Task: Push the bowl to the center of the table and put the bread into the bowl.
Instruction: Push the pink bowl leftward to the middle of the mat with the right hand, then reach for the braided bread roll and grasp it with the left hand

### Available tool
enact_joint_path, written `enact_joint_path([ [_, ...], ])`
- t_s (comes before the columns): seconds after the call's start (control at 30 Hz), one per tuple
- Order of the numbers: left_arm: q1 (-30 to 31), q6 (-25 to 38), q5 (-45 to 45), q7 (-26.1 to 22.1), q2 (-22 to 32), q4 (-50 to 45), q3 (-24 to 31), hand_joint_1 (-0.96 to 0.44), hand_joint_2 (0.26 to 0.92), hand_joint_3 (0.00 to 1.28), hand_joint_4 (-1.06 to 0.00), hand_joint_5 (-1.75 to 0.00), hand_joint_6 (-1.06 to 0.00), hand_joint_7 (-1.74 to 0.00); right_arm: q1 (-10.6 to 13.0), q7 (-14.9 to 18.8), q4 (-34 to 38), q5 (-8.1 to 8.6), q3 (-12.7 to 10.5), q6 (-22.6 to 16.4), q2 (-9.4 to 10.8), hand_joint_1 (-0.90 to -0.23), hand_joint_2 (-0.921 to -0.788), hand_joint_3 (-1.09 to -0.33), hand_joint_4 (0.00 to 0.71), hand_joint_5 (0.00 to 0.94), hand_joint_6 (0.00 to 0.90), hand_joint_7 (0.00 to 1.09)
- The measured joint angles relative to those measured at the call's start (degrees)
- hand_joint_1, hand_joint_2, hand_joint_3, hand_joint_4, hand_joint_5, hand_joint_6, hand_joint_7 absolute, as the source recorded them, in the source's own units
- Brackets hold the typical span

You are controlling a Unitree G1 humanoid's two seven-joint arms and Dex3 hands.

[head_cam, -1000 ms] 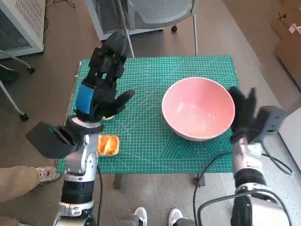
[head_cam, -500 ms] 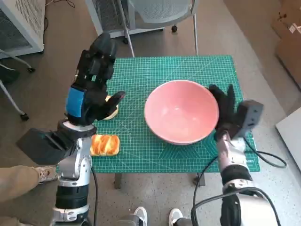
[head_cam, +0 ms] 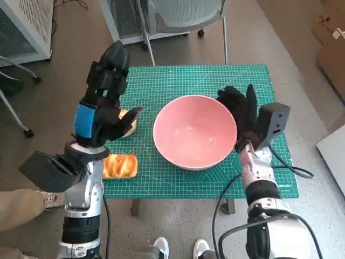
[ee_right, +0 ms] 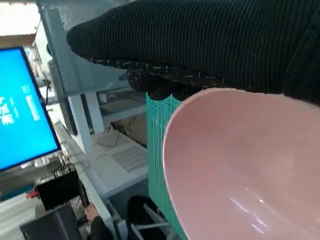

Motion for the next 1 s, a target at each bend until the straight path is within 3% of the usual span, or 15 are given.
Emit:
enact_joint_path([
  [0.37,0.12,-0.02,0.52,0.53,0.15,-0.11,0.10,-0.57,0.909,0.20,-0.04,-0.01,0.00,-0.41,-0.44,1.03,-0.24,0.38,-0.98,0.21,-0.09,-0.572,-0.921,-0.806,0.207,0.002,0.300,0.00],
  [0.57,0.53,-0.01,0.51,0.54,0.15,-0.74,0.05,-0.57,0.915,0.19,-0.04,-0.01,0.00,-0.41,-1.13,3.04,-1.52,1.81,-2.53,-0.70,-1.68,-0.575,-0.921,-0.810,0.216,0.006,0.309,0.01],
  [0.7,1.18,-0.01,0.52,0.52,0.53,-1.71,0.15,-0.58,0.918,0.19,-0.04,-0.01,0.00,-0.42,-1.50,5.15,-3.23,3.11,-3.85,-4.22,-3.41,-0.582,-0.921,-0.797,0.217,0.005,0.311,0.01],
  [0.9,2.90,0.08,0.62,-0.04,2.87,-3.70,0.94,-0.61,0.921,0.20,-0.04,-0.01,0.00,-0.42,-1.53,10.32,-9.41,6.62,-5.49,-13.08,-5.15,-0.621,-0.921,-0.759,0.214,0.002,0.322,0.01],
  [1.0,4.09,0.93,0.55,-1.22,4.93,-5.79,1.75,-0.63,0.921,0.19,-0.04,-0.01,0.00,-0.42,-0.44,13.29,-16.39,8.93,-5.45,-16.86,-5.17,-0.624,-0.921,-0.749,0.216,0.003,0.331,0.02],
])
